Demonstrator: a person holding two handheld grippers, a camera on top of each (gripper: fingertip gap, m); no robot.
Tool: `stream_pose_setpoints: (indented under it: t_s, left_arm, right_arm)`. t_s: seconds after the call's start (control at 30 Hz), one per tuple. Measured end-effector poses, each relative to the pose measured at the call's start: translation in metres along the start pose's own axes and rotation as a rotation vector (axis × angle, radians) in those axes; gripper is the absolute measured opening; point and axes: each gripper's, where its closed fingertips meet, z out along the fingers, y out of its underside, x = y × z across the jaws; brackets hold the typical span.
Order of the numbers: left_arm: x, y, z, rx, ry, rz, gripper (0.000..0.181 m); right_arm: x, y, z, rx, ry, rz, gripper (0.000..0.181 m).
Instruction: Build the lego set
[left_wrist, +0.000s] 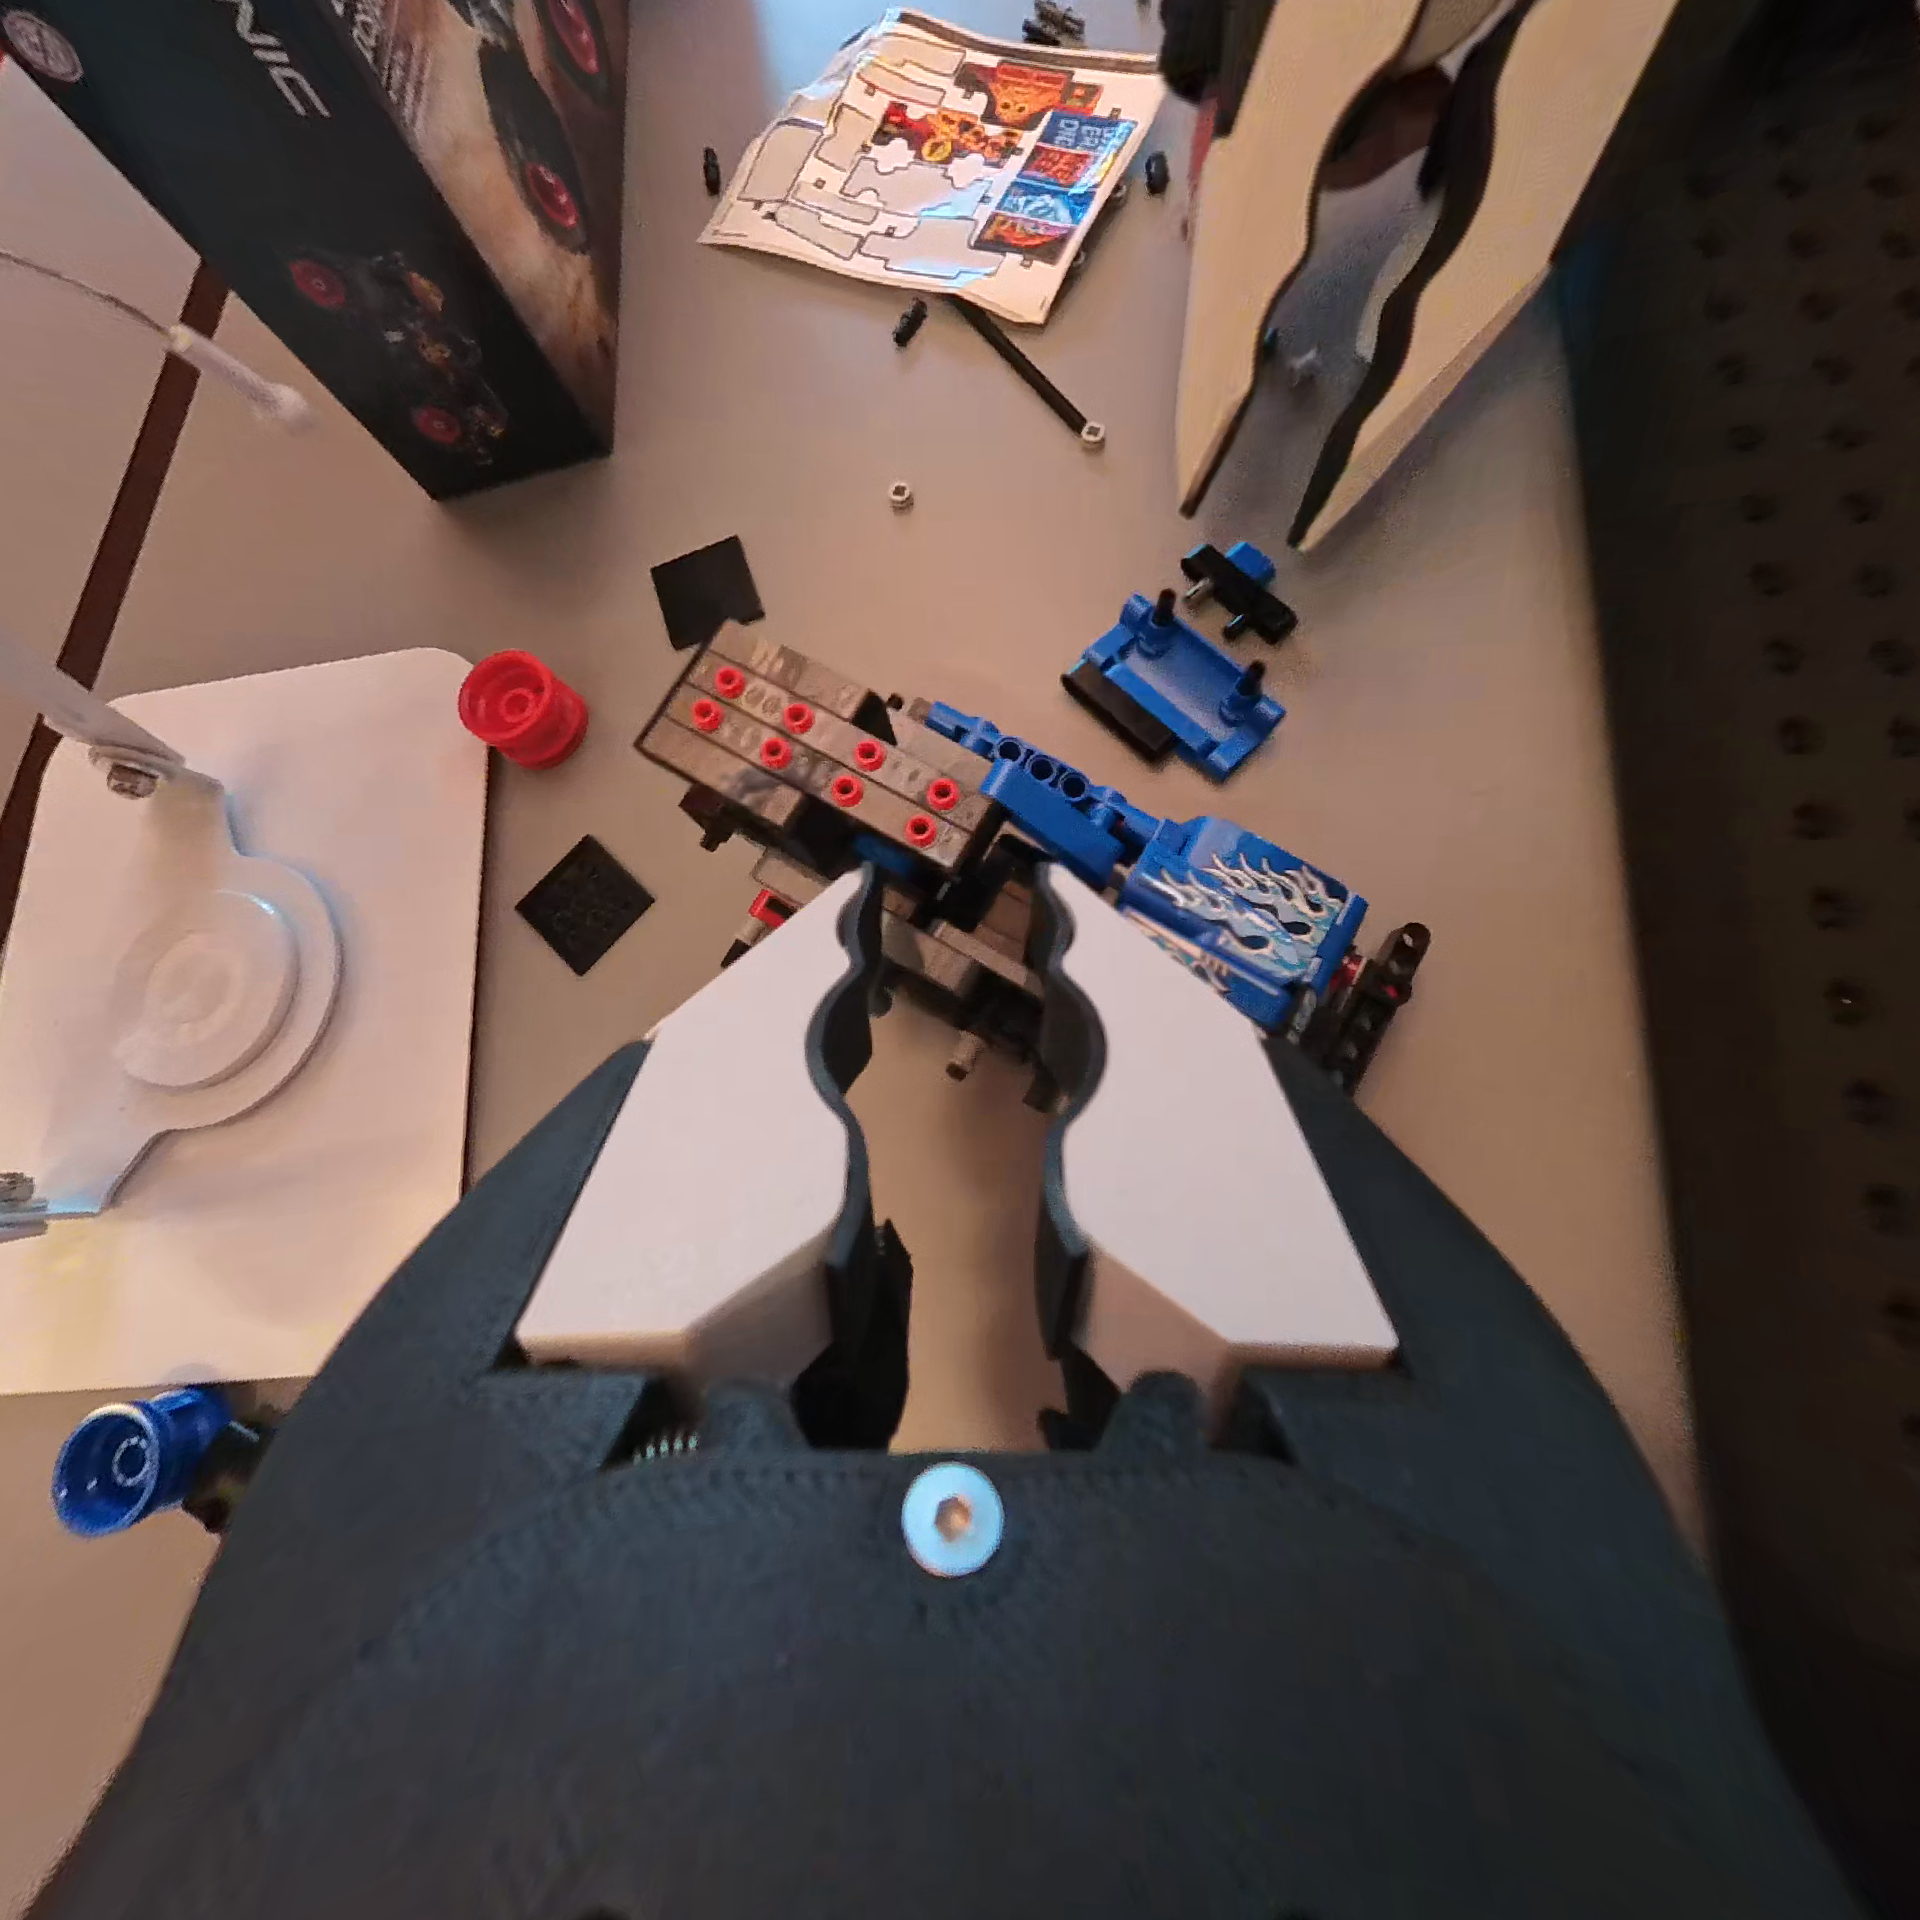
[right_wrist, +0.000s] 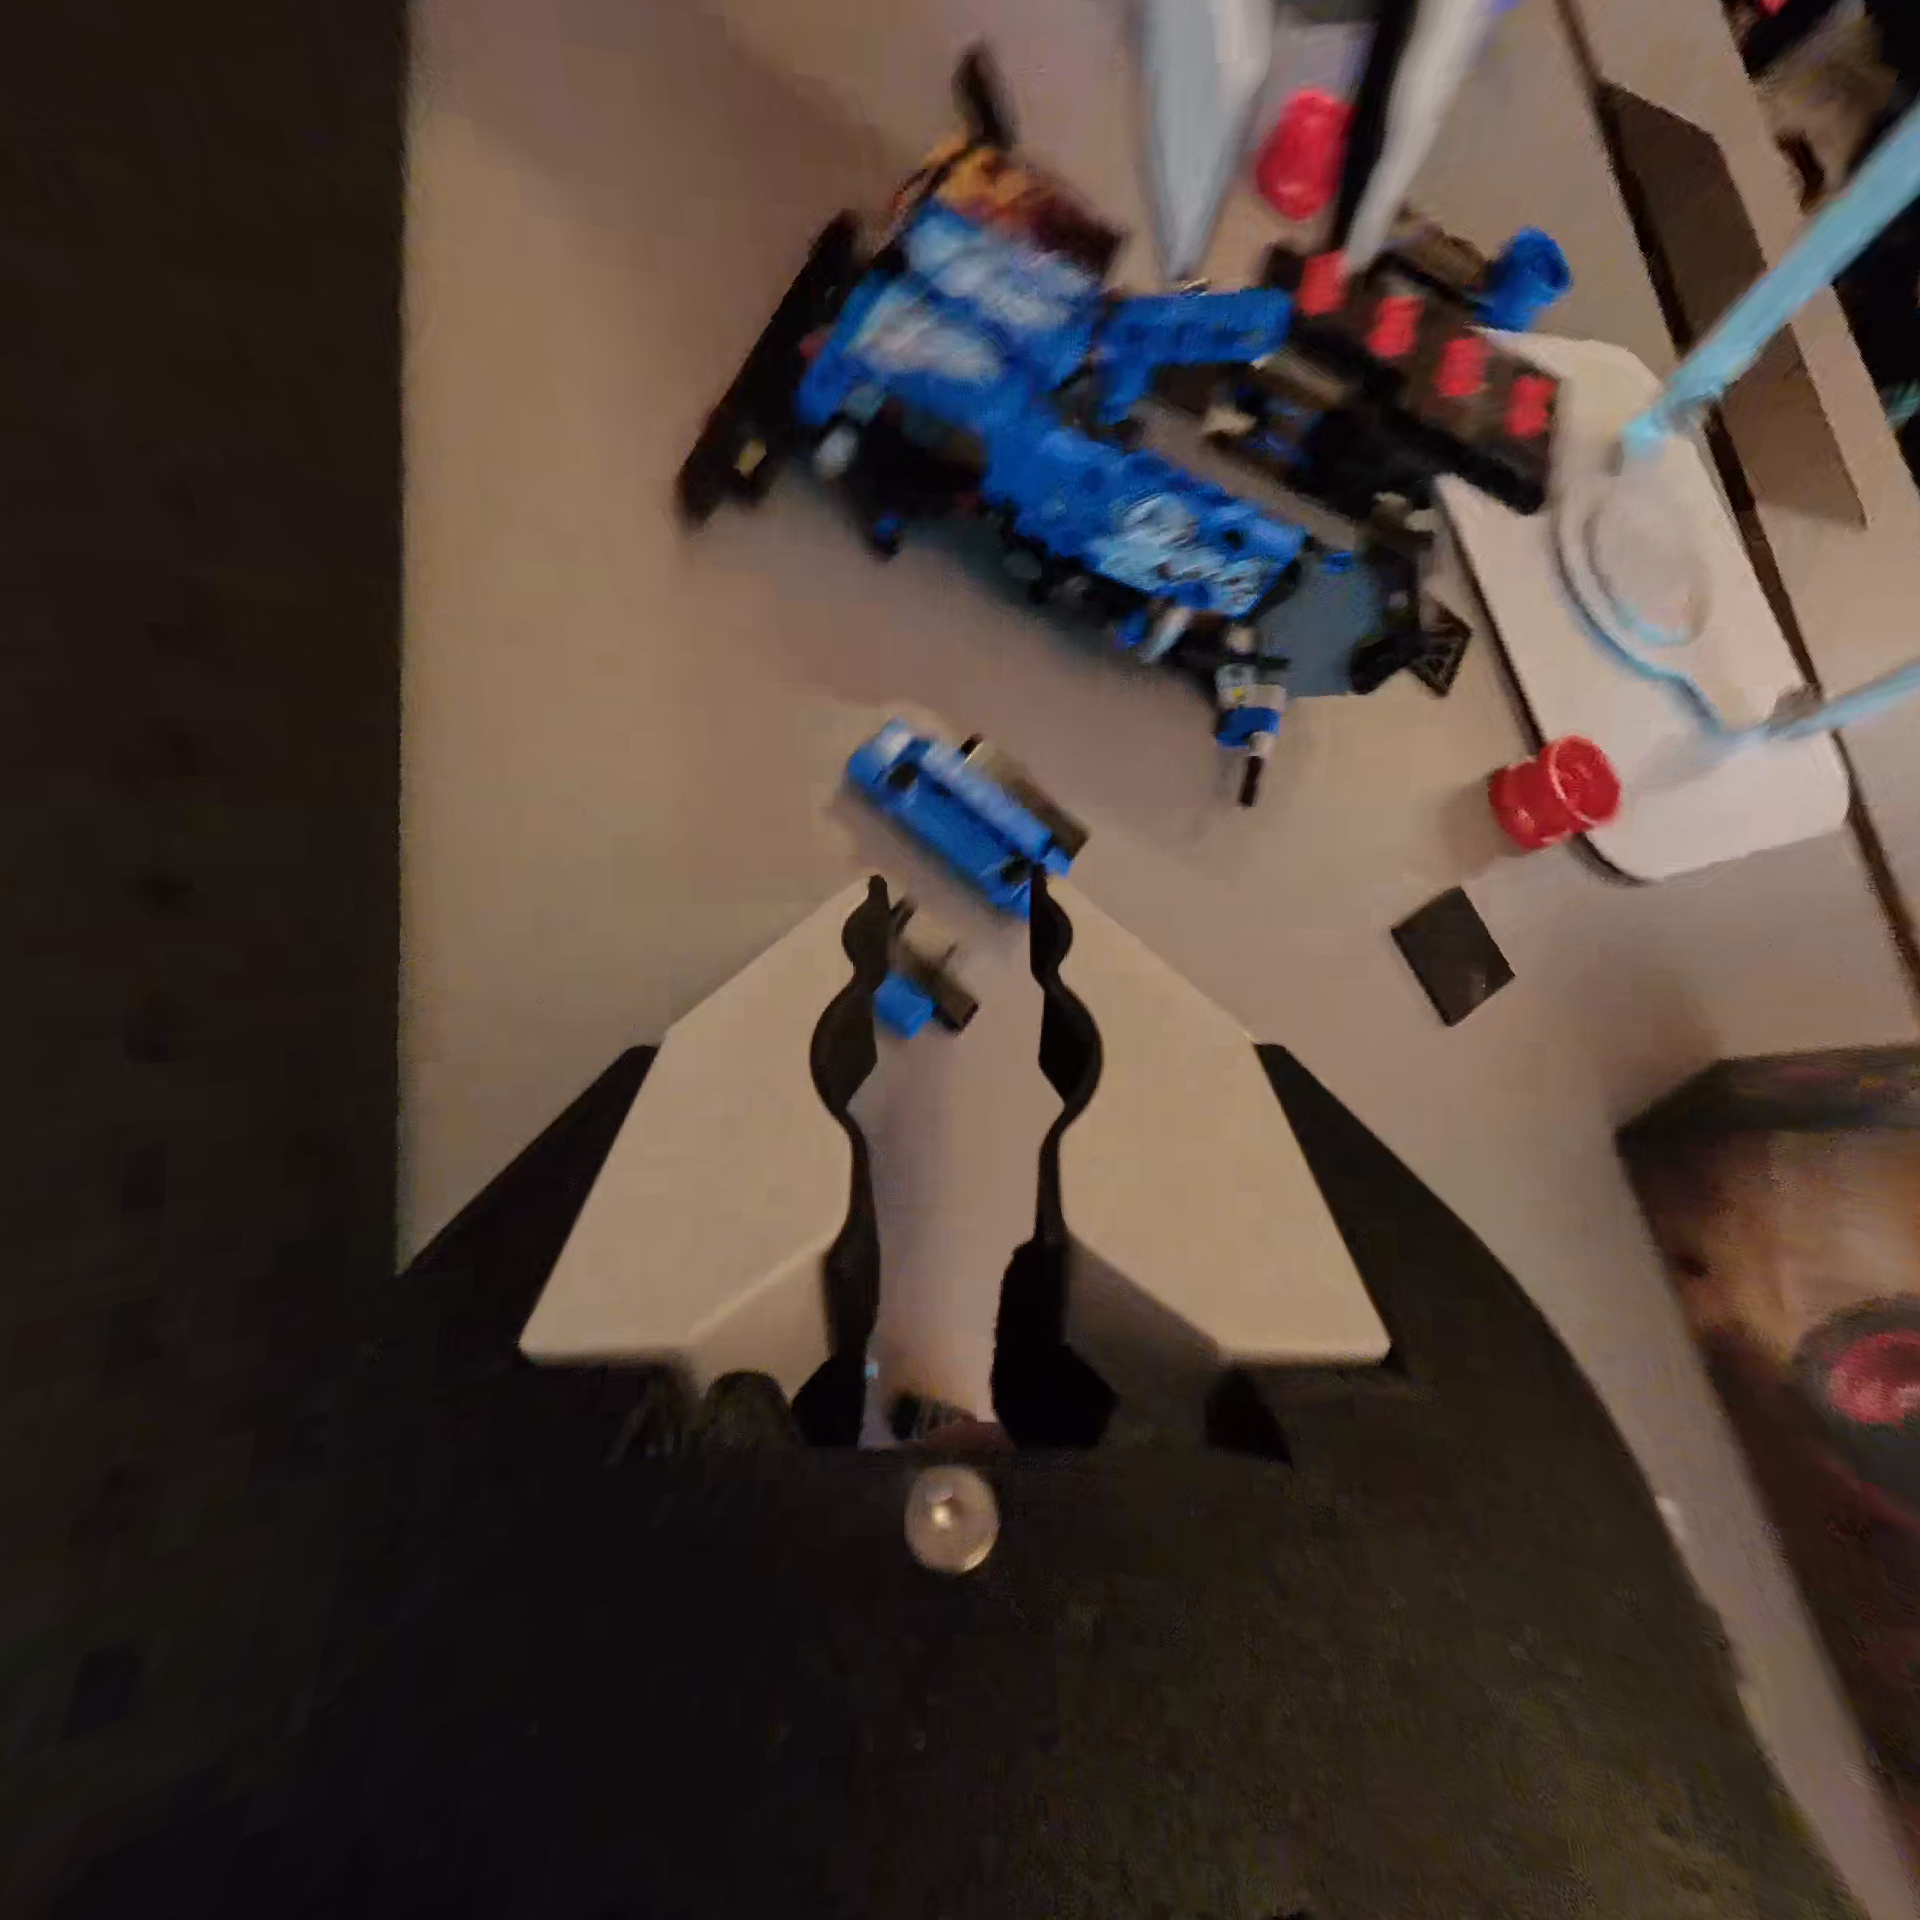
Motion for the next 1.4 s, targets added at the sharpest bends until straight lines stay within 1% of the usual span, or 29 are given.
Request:
stream_pose_setpoints:
  t_s: [0.1,0.17,0.2,0.3,0.4,0.53,0.63,0.77,0.87,1.0,1.13,1.2,1.3,1.4]
  left_arm:
    - [-0.003,0.001,0.001,0.016,-0.005,-0.004,0.023]
    - [-0.004,0.002,0.001,0.015,-0.009,0.001,0.022]
    - [-0.004,0.002,0.001,0.017,-0.011,0.004,0.022]
    - [-0.004,0.000,0.002,0.043,-0.001,0.005,0.020]
    - [-0.005,0.001,0.005,0.035,-0.010,0.024,0.019]
    - [-0.005,-0.001,0.008,0.028,-0.032,0.063,0.019]
    - [-0.007,-0.001,0.007,0.017,-0.063,0.095,0.019]
    - [-0.006,-0.003,0.006,0.024,-0.069,0.107,0.019]
    - [-0.005,-0.002,0.007,0.015,-0.065,0.105,0.014]
    - [-0.005,0.000,0.008,-0.003,-0.076,0.111,0.014]
    - [-0.008,-0.004,0.002,0.007,-0.114,0.138,0.016]
    - [-0.012,-0.005,-0.001,-0.004,-0.165,0.183,0.019]
    - [-0.016,-0.009,-0.004,-0.038,-0.258,0.326,0.027]
    - [-0.013,-0.013,-0.001,-0.043,-0.304,0.419,0.028]
  right_arm:
    - [0.019,-0.038,0.004,0.147,-0.056,0.251,0.022]
    - [0.028,-0.060,0.011,0.220,-0.118,0.391,0.022]
    - [0.035,-0.068,0.015,0.242,-0.120,0.446,0.021]
    - [0.045,-0.078,0.034,0.244,-0.159,0.556,0.021]
    - [0.044,-0.084,0.047,0.261,-0.222,0.639,0.022]
    - [0.048,-0.086,0.055,0.280,-0.231,0.689,0.014]
    - [0.049,-0.087,0.055,0.300,-0.257,0.724,0.010]
    - [0.049,-0.084,0.051,0.294,-0.330,0.771,0.009]
    - [0.052,-0.079,0.046,0.272,-0.382,0.780,0.009]
    - [0.056,-0.075,0.044,0.272,-0.419,0.795,0.008]
    - [0.056,-0.075,0.044,0.272,-0.412,0.786,0.009]
    - [0.057,-0.075,0.044,0.279,-0.415,0.794,0.009]
    - [0.057,-0.075,0.044,0.294,-0.413,0.806,0.009]
    - [0.058,-0.075,0.044,0.308,-0.417,0.826,0.008]
